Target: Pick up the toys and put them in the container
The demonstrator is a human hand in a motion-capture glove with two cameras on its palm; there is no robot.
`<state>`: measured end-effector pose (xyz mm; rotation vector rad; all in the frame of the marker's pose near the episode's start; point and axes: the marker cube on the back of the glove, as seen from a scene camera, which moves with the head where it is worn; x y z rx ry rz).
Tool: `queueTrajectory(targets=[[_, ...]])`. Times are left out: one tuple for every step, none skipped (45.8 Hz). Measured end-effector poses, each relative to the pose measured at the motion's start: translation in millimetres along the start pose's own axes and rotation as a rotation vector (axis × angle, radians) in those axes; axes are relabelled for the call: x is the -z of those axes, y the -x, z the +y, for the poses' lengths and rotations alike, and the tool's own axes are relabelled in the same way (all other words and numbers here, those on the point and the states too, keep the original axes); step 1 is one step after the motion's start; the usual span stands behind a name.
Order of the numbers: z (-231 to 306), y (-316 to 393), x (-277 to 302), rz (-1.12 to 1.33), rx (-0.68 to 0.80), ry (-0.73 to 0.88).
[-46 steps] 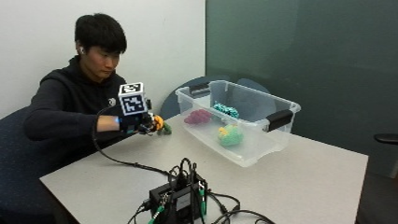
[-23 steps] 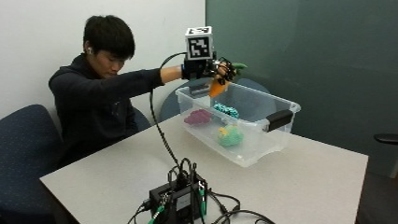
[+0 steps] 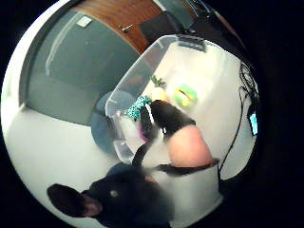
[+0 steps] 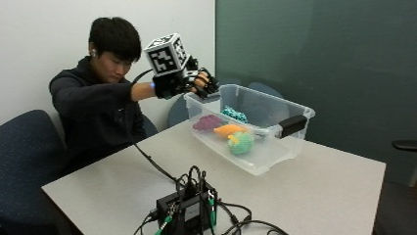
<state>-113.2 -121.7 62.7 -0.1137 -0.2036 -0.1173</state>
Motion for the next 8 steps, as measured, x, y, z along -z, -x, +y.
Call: queueTrajectory(targets=[[9.2, -1.8, 0.8, 0.006, 0.013, -0.002], [19.2, -3.4, 1.4, 0.009, 0.025, -0.006], [29.3, -5.9, 2.5, 0.008, 0.036, -0.012], [38.6, -10.2, 4.4, 0.004, 0.046, -0.018], [46.9, -16.5, 6.8, 0.002, 0.058, -0.026], [53.8, -24.2, 9.1, 0.008, 0.071, -0.036], [59.0, -31.7, 10.9, 0.021, 0.084, -0.046], [62.0, -36.4, 11.8, 0.032, 0.092, -0.053]])
